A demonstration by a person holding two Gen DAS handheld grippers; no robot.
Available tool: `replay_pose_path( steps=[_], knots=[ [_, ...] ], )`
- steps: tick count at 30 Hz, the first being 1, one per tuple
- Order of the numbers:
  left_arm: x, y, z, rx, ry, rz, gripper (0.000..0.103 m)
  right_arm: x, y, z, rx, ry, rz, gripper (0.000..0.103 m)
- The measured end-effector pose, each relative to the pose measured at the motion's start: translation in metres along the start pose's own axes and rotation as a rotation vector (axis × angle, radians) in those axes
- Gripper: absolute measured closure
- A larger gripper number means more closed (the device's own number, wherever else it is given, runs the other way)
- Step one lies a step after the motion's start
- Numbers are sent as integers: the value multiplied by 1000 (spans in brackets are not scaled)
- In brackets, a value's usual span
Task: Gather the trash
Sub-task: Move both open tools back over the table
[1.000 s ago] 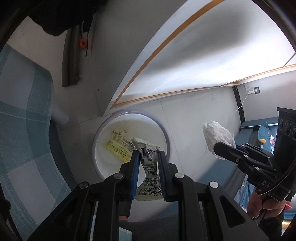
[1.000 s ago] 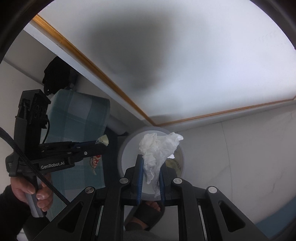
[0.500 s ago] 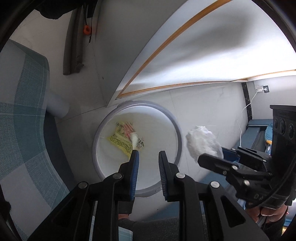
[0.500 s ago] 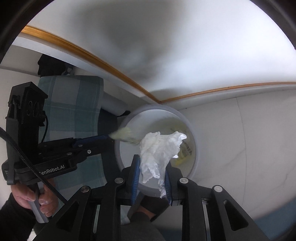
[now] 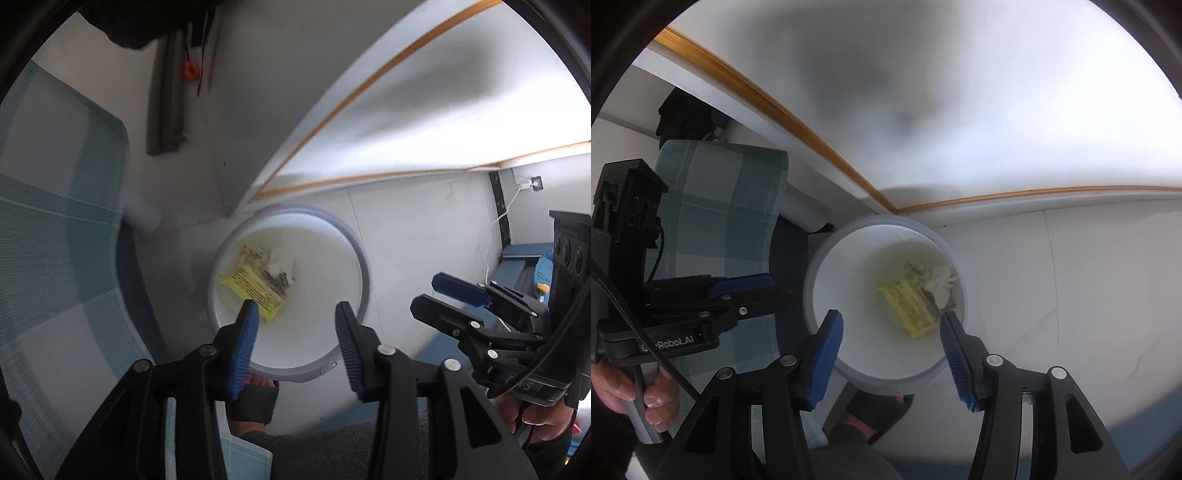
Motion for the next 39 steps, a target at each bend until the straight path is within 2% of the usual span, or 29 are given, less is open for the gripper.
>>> replay_pose_path(
  steps=[3, 6, 10, 13, 17, 20, 23, 26, 30, 34, 39],
  knots=[
    [7, 20, 1, 52, -29, -39, 54, 2, 13, 4, 38, -20, 1, 49],
    [14, 37, 4, 96, -76, -98, 47, 2, 37, 10, 113, -55, -16, 49],
    [18, 70, 12, 161, -110, -170, 47, -5, 75, 22, 236, -84, -52, 49],
    [18, 103, 22, 243, -102, -224, 46, -14, 102, 33, 324, -92, -82, 49],
    [11, 152, 38, 364, -75, -312, 29, -44, 138, 53, 447, -33, -96, 48],
    [12, 184, 49, 424, -68, -341, 27, -71, 161, 67, 528, 25, -104, 47],
    [10, 216, 63, 508, -50, -372, 26, -96, 183, 80, 617, 61, -87, 40],
    [3, 245, 75, 571, -25, -411, 20, -114, 195, 89, 651, 57, -99, 38],
    [-12, 272, 96, 629, 4, -437, 20, -139, 206, 101, 676, 78, -135, 38],
    [-27, 292, 125, 693, 39, -485, 19, -174, 212, 120, 726, 141, -147, 30],
    [-54, 311, 160, 748, 94, -530, 13, -219, 215, 139, 747, 189, -188, 28]
  ],
)
Point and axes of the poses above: each gripper's, at about its wrist camera, not at the fingertips, and y roughly against the way its jaws point, x to its right, z to its underside, the point moved 4 cm from there along -y, roughly the way its jaws point, and after that the axes turned 13 degrees about -y, right-handed, at the moved point
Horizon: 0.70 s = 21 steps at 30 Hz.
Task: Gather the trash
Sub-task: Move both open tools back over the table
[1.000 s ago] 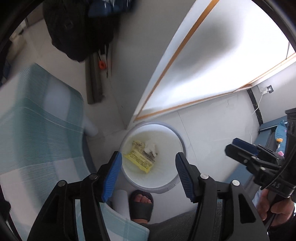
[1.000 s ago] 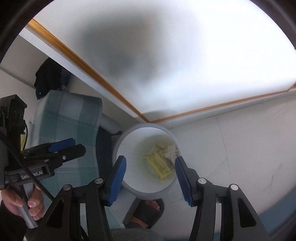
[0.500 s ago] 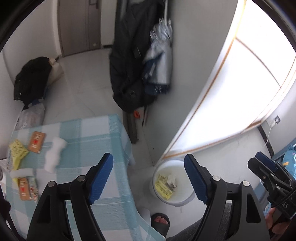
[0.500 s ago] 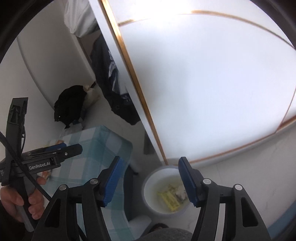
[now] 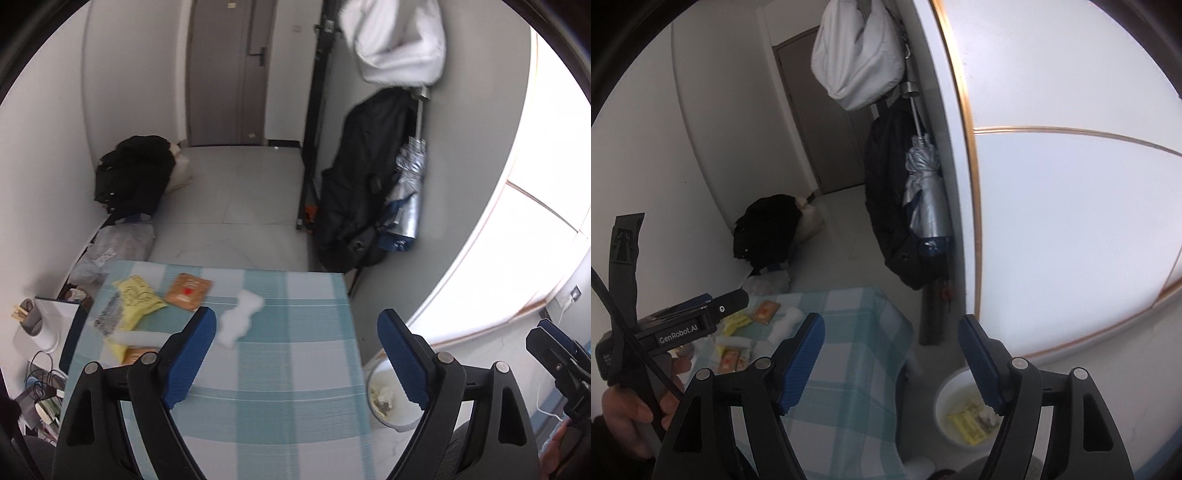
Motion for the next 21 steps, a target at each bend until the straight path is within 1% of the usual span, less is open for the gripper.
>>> replay_pose_path(
  steps=[2, 7, 10, 12, 17, 18, 19, 21],
  knots=[
    [-15, 7, 5, 17, 20, -15, 12, -16, 3, 7, 2, 13, -26, 28],
    [-53, 20, 21, 58, 47, -44, 9, -51, -4, 26, 2, 60, -67, 22],
    [-77, 22, 33, 64, 70, -60, 7, -72, -12, 42, -33, 83, -97, 20],
    [-91, 21, 41, 62, 79, -77, 7, -88, -22, 53, -63, 111, -106, 20],
    [-129, 15, 62, 43, 107, -120, 7, -117, -41, 76, -91, 137, -128, 20],
    [-135, 13, 66, 35, 108, -113, 7, -122, -44, 80, -100, 139, -131, 20],
    [-140, 13, 69, 31, 105, -112, 7, -125, -48, 84, -114, 143, -138, 20],
    [-152, 12, 75, 25, 106, -138, 7, -134, -56, 93, -145, 159, -156, 20]
  ],
)
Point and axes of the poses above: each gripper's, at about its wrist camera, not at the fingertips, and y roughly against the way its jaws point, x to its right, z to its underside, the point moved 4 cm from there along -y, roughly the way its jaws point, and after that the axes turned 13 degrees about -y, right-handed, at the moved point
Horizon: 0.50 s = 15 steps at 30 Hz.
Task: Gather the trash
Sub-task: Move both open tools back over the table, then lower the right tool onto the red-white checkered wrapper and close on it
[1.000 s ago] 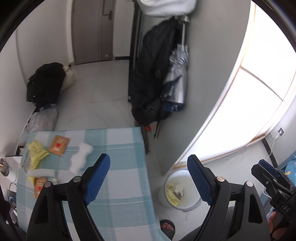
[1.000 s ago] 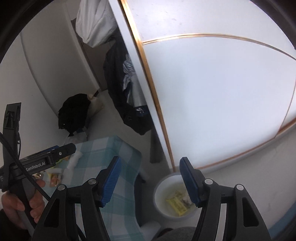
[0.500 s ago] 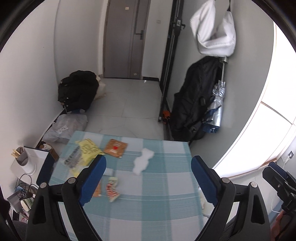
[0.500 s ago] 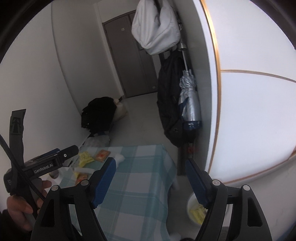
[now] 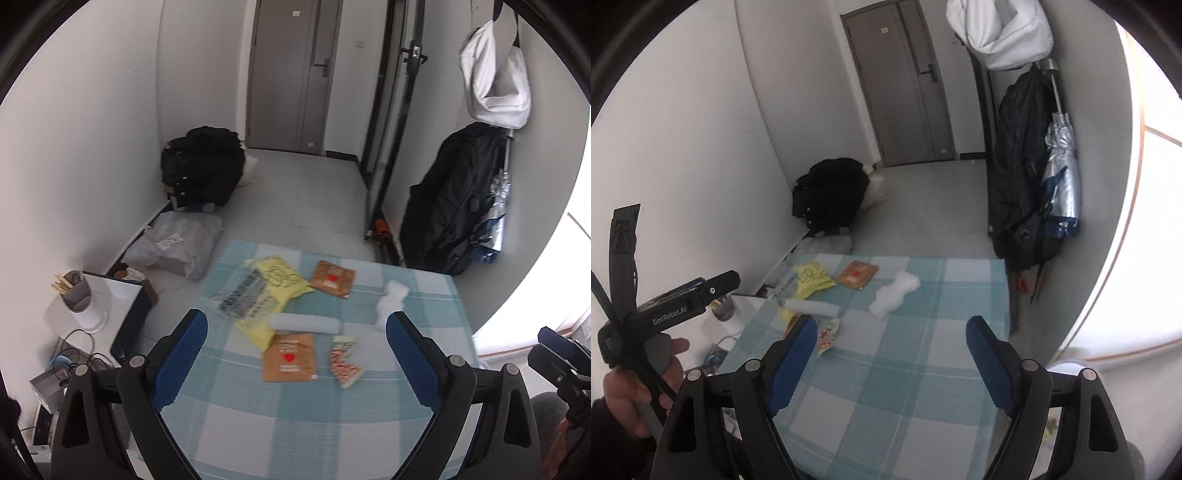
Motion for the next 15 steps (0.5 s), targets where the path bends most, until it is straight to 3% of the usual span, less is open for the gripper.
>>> replay_pose_path(
  steps=[7, 10, 15],
  knots=[
    [-39, -17, 21, -34, 83, 9, 7, -20, -35, 17, -58, 60, 7, 20],
    [-49, -27, 29, -93, 102, -22, 7, -28, -48, 23, -75, 91, 19, 20],
    [-52, -30, 26, -102, 67, -54, 7, -40, -78, 32, -128, 121, 46, 20]
  ],
)
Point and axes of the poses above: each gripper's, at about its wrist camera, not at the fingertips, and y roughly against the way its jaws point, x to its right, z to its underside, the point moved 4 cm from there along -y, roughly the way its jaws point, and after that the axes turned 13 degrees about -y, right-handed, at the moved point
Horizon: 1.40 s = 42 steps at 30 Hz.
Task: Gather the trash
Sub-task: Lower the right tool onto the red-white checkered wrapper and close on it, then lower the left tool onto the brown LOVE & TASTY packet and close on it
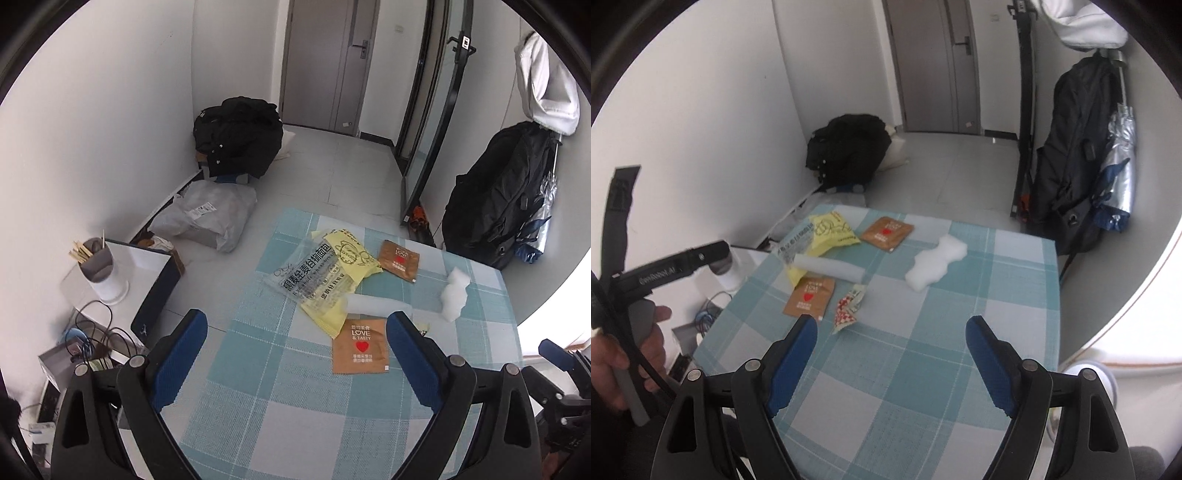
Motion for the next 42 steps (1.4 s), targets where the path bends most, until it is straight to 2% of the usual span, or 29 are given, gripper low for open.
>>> replay_pose_path(
  steps=[4, 8, 11, 15, 23, 28, 33, 42],
  knots=[
    [-7, -2, -4, -5, -13, 17, 7, -12, -27, -1, -45, 29, -12, 20],
    [-31, 10, -10, 73, 34, -3, 7, -18, -56, -3, -100, 17, -8, 20],
    [-45, 5, -10, 49, 71, 6, 7, -23, -78, -2, -140, 24, 9, 22],
    [-58, -2, -7, 24, 126, 37, 7, -32, -104, -1, -189, 37, 0, 32],
    [-72, -12, 1, -31, 203, 76, 7, -50, -136, 1, -227, 53, 13, 55],
    [-74, -18, 3, -51, 229, 86, 7, -53, -142, 5, -229, 62, 46, 77],
    [-66, -28, 6, -82, 209, 85, 7, -47, -137, 8, -249, 54, 29, 83],
    [-40, -35, 8, -115, 105, 68, 7, -18, -104, 19, -232, 11, -9, 83]
  ],
)
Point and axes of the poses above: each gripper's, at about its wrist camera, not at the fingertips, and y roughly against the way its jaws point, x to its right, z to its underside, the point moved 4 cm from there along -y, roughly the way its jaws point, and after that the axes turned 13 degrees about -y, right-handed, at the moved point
